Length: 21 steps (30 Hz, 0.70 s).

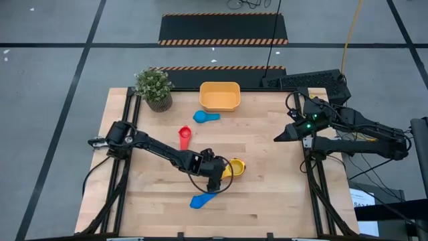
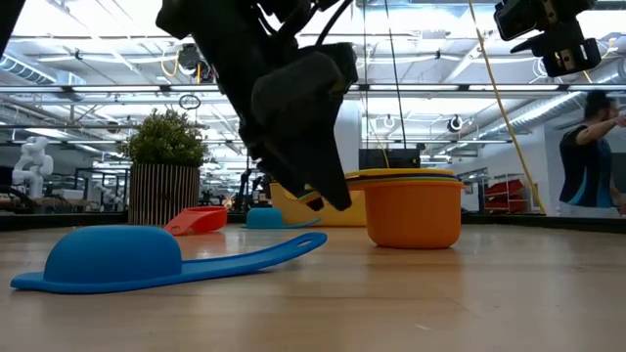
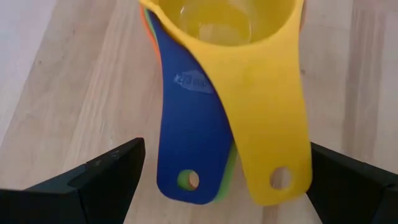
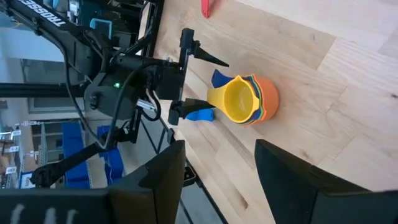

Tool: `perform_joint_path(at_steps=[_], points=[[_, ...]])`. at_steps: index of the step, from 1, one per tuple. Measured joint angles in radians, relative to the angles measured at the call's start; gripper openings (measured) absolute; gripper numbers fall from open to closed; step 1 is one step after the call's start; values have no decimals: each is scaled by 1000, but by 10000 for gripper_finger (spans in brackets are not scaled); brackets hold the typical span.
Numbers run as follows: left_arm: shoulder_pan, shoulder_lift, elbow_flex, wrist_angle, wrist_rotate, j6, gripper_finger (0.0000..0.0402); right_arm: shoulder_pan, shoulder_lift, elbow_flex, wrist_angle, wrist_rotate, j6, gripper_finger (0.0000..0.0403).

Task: Nest measuring cups in basket
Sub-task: Stack the yellow measuring cup on top of the dark blue measuring cup

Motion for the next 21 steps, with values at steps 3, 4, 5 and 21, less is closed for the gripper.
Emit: perform_joint_path(at_steps=[3, 4, 5, 21], points=[[1, 0, 0, -5, 0, 22, 387, 0, 0, 0, 0, 1, -6, 187], [1, 0, 0, -4, 0, 23, 378, 0, 0, 0, 0, 1, -7, 187], [1, 0, 0, -3, 0, 23, 367, 0, 0, 0, 0, 2, -7, 187], [2, 0, 0, 1, 72, 15, 172, 0, 0, 0, 0, 7, -15, 187]])
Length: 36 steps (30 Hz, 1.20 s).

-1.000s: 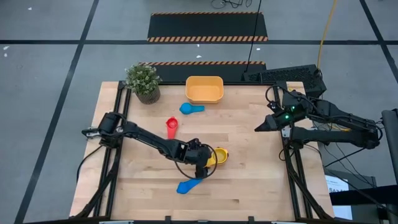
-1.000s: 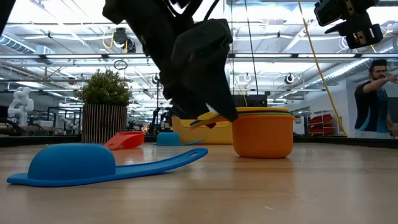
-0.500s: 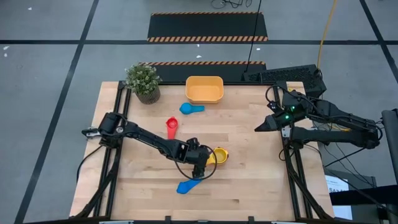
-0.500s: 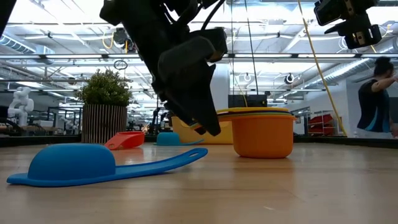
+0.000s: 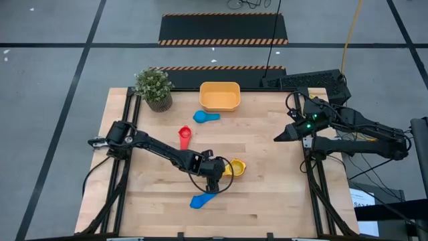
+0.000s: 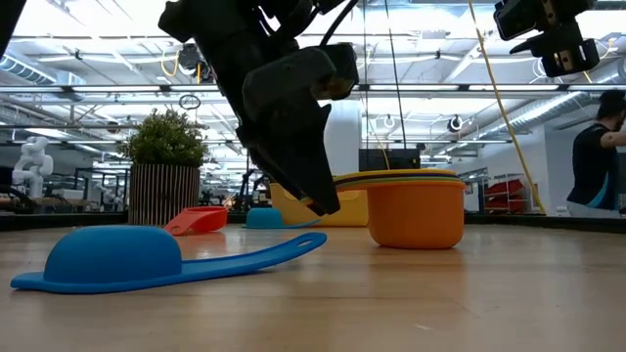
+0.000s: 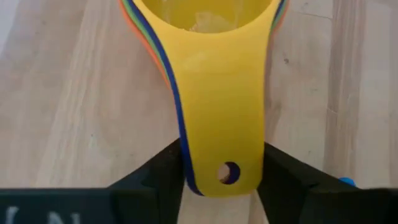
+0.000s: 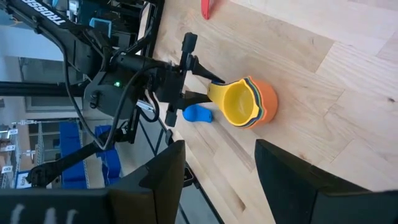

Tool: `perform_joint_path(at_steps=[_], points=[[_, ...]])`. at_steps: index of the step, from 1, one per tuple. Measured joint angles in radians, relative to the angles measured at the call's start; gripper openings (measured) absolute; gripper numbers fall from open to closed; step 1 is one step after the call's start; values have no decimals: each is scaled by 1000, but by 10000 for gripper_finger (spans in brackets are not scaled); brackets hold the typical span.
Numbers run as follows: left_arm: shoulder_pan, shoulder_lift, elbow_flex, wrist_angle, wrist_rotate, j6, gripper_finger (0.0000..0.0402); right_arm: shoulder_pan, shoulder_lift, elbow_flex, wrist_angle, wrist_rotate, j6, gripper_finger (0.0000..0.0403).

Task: Nest measuring cups in basket
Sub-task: Stack the yellow measuring cup on top of the dark blue measuring cup, then stack the light blue measuring cup on top of the yellow measuring cup

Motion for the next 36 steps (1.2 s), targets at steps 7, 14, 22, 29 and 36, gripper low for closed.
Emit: perform_joint_path(at_steps=[7, 14, 22, 29, 36], points=[[0, 0, 0, 0, 11, -5, 138, 0, 0, 0, 0, 0, -3, 187], [2, 0, 0, 0, 11, -25, 209, 0, 0, 0, 0, 0, -11, 187], [14, -66, 1, -95, 11, -227, 331, 0, 0, 0, 0, 1, -29, 187], [47, -138, 1, -243, 11, -368, 339, -2, 17, -2, 4, 81, -38, 187], [126, -231, 1, -292, 20, -480, 273, 1, 107, -130, 285, -58, 78, 199]])
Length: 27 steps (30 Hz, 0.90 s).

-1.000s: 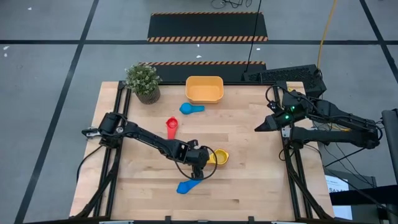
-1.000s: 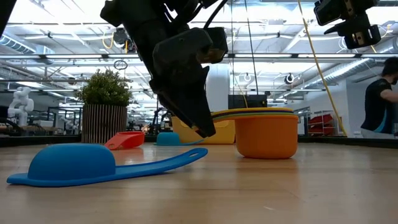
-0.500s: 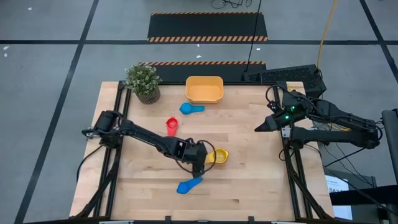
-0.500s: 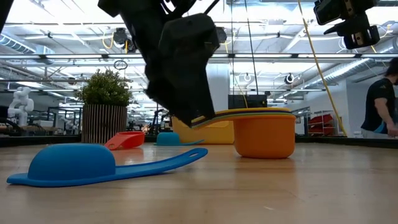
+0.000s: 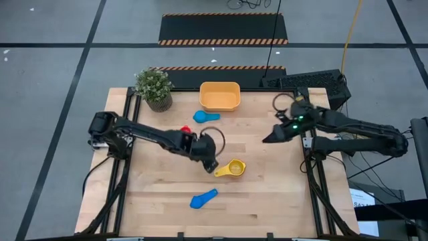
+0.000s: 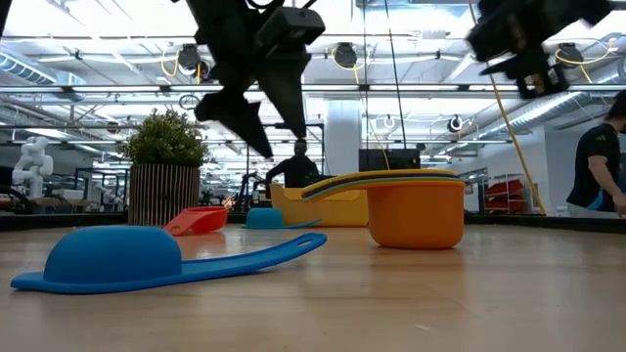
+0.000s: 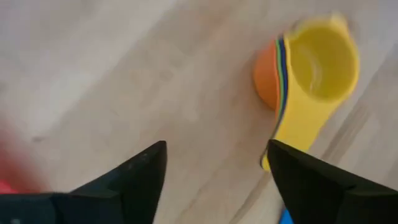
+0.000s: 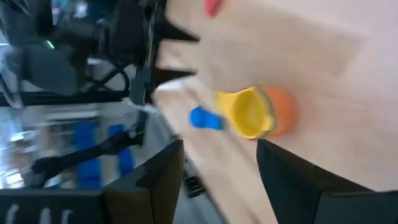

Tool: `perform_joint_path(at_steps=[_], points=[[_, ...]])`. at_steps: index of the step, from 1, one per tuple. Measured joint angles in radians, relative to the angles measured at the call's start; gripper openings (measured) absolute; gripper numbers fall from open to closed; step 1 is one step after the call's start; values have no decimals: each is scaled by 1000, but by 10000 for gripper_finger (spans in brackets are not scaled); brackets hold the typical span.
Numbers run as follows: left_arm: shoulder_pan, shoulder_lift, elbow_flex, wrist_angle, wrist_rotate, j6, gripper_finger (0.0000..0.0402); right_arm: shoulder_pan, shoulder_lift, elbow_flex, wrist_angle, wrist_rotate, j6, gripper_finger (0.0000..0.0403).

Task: Nest measuring cups in basket
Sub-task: Stack the light blue measuring cup on top of the yellow measuring cup

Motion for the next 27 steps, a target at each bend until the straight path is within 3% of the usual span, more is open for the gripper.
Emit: perform_joint_path(at_steps=[6, 13, 22, 27], points=[[76, -69, 0, 7, 0, 81, 204, 5, 154, -87, 286, -26, 140, 246], [173, -63, 0, 5, 21, 321, 147, 6, 311, -89, 429, 50, 211, 293], [326, -105, -1, -1, 128, 404, 140, 6, 352, -89, 482, 194, 287, 297], [365, -148, 0, -4, 67, 495, 142, 6, 351, -89, 481, 248, 300, 297]])
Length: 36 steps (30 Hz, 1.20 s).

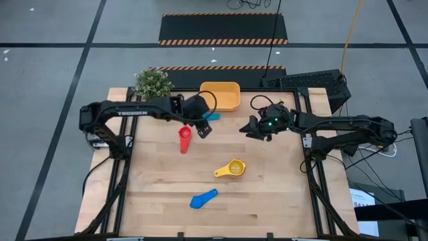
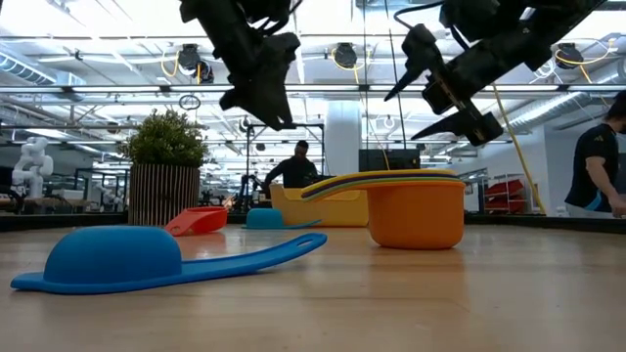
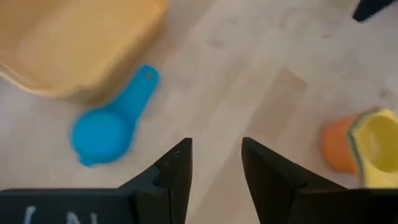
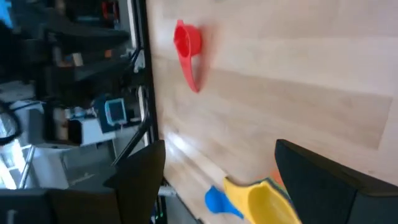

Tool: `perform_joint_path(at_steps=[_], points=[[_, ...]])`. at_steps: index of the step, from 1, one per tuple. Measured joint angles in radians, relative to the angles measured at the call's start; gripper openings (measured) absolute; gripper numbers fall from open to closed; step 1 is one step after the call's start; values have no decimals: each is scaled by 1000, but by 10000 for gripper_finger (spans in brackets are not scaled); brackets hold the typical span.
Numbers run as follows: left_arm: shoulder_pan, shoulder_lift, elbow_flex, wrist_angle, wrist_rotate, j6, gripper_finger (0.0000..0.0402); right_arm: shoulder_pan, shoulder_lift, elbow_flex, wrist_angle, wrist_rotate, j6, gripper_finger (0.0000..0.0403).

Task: Nest measuring cups in basket
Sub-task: Stack the light blue measuring cup on top of the yellow measuring cup

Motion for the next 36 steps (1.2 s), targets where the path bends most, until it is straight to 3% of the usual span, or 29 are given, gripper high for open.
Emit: perform_joint_path(at_steps=[4, 8, 14, 18, 23, 29, 36], points=[[22, -19, 0, -11, -61, 119, 143, -5, 27, 0, -25, 70, -40, 297], [27, -25, 0, -21, -59, 262, 143, -27, 84, 0, -14, 69, -87, 297], [34, -28, 0, -45, -100, 178, 143, -53, 181, 0, 120, 75, -153, 297], [73, -28, 0, -59, -101, 135, 143, -59, 245, 0, 236, 130, -82, 297], [128, -22, 0, -54, -94, 160, 152, -80, 308, 0, 298, 89, -59, 297], [172, -1, 1, -12, -74, 300, 217, -79, 342, 0, 293, 65, -32, 297], [208, 57, 0, -34, -77, 298, 307, -84, 393, 0, 296, 66, -14, 298]])
